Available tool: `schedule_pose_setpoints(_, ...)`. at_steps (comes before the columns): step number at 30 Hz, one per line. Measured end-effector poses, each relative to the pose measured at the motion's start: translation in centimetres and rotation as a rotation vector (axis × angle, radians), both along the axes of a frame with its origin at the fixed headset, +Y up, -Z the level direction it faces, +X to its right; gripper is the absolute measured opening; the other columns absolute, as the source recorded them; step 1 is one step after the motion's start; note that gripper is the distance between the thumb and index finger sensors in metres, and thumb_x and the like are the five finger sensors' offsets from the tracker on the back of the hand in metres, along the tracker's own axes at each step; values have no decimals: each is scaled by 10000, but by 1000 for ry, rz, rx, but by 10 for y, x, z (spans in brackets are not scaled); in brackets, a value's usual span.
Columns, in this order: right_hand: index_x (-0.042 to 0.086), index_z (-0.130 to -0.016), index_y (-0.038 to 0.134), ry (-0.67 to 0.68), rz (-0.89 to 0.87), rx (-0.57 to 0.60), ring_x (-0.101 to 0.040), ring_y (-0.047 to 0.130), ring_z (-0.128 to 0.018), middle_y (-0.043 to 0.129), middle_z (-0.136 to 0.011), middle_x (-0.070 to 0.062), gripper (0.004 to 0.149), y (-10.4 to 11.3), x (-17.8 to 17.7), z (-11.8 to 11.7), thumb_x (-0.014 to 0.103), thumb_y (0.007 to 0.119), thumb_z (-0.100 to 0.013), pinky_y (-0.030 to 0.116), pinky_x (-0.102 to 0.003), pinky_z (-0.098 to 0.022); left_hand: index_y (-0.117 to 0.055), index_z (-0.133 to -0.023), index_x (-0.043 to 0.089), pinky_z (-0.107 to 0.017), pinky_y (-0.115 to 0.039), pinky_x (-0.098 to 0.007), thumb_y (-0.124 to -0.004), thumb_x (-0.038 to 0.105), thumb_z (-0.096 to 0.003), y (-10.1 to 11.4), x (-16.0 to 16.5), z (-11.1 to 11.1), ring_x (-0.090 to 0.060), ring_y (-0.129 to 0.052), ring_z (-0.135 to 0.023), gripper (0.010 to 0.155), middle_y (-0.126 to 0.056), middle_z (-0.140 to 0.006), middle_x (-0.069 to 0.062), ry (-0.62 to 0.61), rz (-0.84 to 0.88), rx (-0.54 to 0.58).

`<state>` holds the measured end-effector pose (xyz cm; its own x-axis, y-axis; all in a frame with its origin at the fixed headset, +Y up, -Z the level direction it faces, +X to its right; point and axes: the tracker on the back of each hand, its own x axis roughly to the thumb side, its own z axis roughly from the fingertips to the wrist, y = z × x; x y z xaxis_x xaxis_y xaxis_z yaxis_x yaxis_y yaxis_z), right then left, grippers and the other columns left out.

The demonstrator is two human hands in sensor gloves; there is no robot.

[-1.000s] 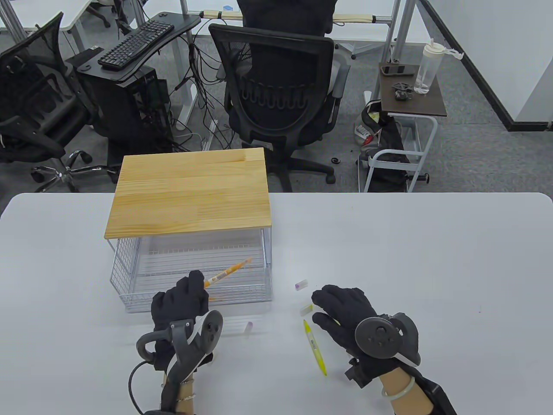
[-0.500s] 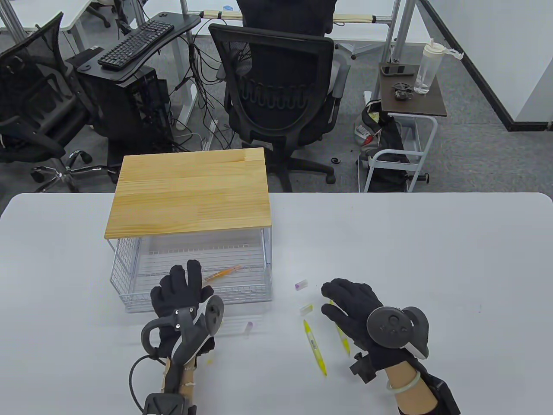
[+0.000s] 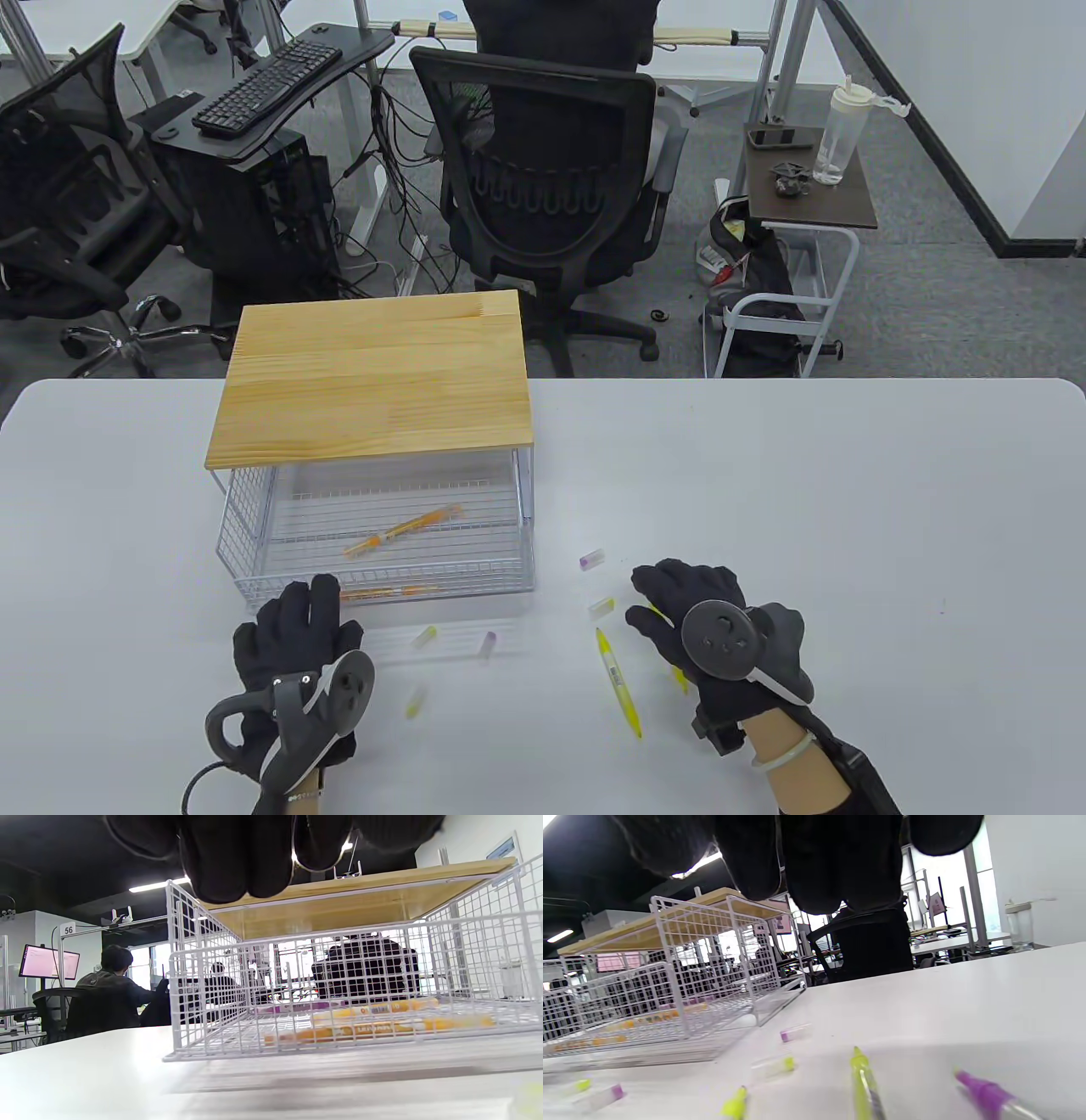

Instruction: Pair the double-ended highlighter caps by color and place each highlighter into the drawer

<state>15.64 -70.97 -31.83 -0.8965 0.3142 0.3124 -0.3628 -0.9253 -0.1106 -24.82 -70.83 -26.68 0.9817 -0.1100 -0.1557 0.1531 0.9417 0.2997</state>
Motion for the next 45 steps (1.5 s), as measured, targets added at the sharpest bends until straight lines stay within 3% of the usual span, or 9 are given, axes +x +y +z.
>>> schedule_pose_setpoints(6, 239, -1074, 669, -119, 104, -90, -478, 716, -960, 723, -1117, -127, 553, -11, 32, -4, 509, 684, -591, 457, -694, -718, -646, -1073, 231, -693, -598, -645, -629, 464, -519, -3, 5, -1, -393, -842, -920, 601, -770, -1087, -135, -9, -41, -15)
schedule_pose_setpoints(9, 233, -1076, 669, -173, 45, -100, -491, 697, -970, 712, -1125, -135, 563, -7, 47, -8, 512, 692, -588, 440, -701, -717, -646, -1073, 229, -693, -598, -645, -629, 464, -520, -4, 7, 0, -392, -840, -922, 601, -770, -1087, -134, -14, -38, -17)
schedule_pose_setpoints(12, 226, -1084, 659, -195, 5, -92, -501, 659, -988, 688, -1138, -142, 569, -5, 52, -11, 509, 697, -592, 405, -704, -725, -651, -1071, 232, -692, -599, -646, -629, 465, -519, -5, 9, 1, -392, -841, -922, 600, -775, -1084, -130, -11, -74, -23)
schedule_pose_setpoints(18, 228, -1080, 675, -263, 92, -131, -517, 636, -1009, 671, -1163, -143, 596, -5, 57, -17, 548, 690, -579, 395, -712, -725, -657, -1067, 232, -692, -600, -647, -628, 466, -518, -5, 10, 1, -389, -846, -921, 598, -775, -1086, -128, -1, -88, -36)
schedule_pose_setpoints(26, 159, -990, 779, -368, 178, -312, -557, 599, -1017, 660, -1176, -174, 622, -19, 81, -26, 585, 727, -540, 369, -727, -717, -668, -1062, 232, -690, -602, -648, -628, 466, -518, -8, 12, 0, -389, -848, -918, 594, -785, -1080, -127, -5, -100, -62)
schedule_pose_setpoints(28, 149, -966, 803, -371, 239, -391, -565, 583, -1024, 657, -1181, -181, 621, -27, 79, -29, 589, 737, -533, 361, -730, -717, -669, -1062, 232, -690, -602, -648, -628, 465, -519, -8, 13, 0, -387, -849, -919, 593, -782, -1082, -128, -8, -102, -64)
schedule_pose_setpoints(38, 71, -831, 943, -336, 412, -484, -596, 694, -958, 798, -1102, -232, 642, -56, 54, -35, 578, 800, -463, 440, -746, -680, -671, -1061, 233, -690, -603, -648, -628, 466, -518, -9, 14, -1, -388, -850, -919, 592, -783, -1083, -125, -14, -98, -74)
schedule_pose_setpoints(45, 54, -819, 931, -327, 514, -520, -584, 699, -963, 767, -1119, -232, 672, -59, 45, -27, 589, 809, -430, 458, -751, -674, -672, -1059, 233, -689, -603, -647, -627, 466, -518, -11, 13, -3, -389, -847, -921, 591, -781, -1084, -127, -20, -85, -89)
